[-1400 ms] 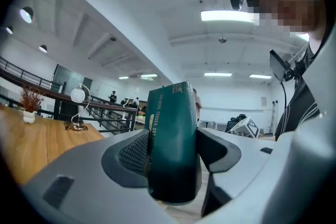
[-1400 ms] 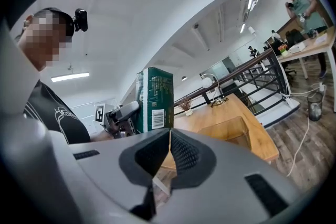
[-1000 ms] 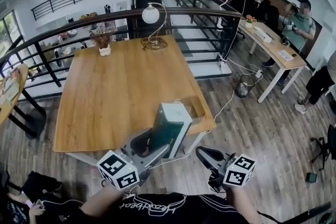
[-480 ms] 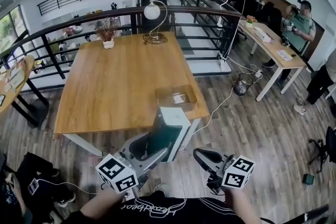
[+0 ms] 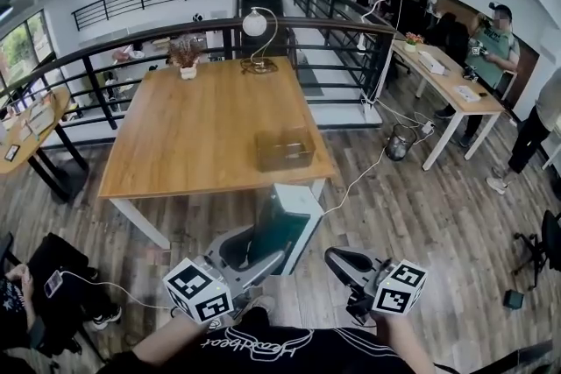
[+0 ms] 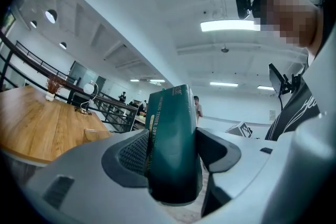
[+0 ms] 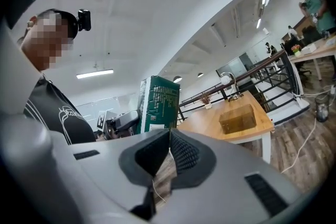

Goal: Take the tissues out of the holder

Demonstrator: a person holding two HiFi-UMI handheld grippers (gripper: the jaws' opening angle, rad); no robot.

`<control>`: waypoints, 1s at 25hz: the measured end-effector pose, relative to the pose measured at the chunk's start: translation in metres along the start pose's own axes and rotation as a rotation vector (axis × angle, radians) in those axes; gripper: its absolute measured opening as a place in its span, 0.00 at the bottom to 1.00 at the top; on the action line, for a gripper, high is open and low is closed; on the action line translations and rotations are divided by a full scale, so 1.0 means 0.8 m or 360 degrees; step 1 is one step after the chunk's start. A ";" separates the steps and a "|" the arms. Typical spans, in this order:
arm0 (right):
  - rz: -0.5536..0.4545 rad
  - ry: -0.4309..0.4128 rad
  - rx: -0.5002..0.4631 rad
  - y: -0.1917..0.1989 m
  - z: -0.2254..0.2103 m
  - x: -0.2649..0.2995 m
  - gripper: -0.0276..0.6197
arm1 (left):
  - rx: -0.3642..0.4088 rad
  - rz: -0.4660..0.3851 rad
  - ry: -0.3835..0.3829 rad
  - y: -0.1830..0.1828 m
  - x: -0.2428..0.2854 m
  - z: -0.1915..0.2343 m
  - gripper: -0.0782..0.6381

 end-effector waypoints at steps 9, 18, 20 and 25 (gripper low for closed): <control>-0.0003 -0.0025 -0.0099 0.025 0.066 -0.057 0.07 | 0.0032 -0.0041 0.0026 -0.007 -0.039 -0.090 0.52; -0.0002 -0.0042 -0.0119 0.033 0.095 -0.073 0.07 | 0.0004 -0.0085 0.0007 -0.019 -0.065 -0.113 0.51; 0.0005 -0.0046 -0.0128 0.038 0.099 -0.072 0.07 | -0.0001 -0.0093 0.0001 -0.017 -0.072 -0.114 0.51; 0.0014 -0.0052 -0.0130 0.044 0.101 -0.065 0.07 | -0.0011 -0.0099 -0.0011 -0.016 -0.081 -0.110 0.51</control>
Point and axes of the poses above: the fingertips, and each gripper's own axes: x forward along the fingers, z to its left, y out of its underside, the point moved 1 cm from there along -x, backward along the fingers, and after that the axes turned 9 degrees about x, right-handed, at the moved point
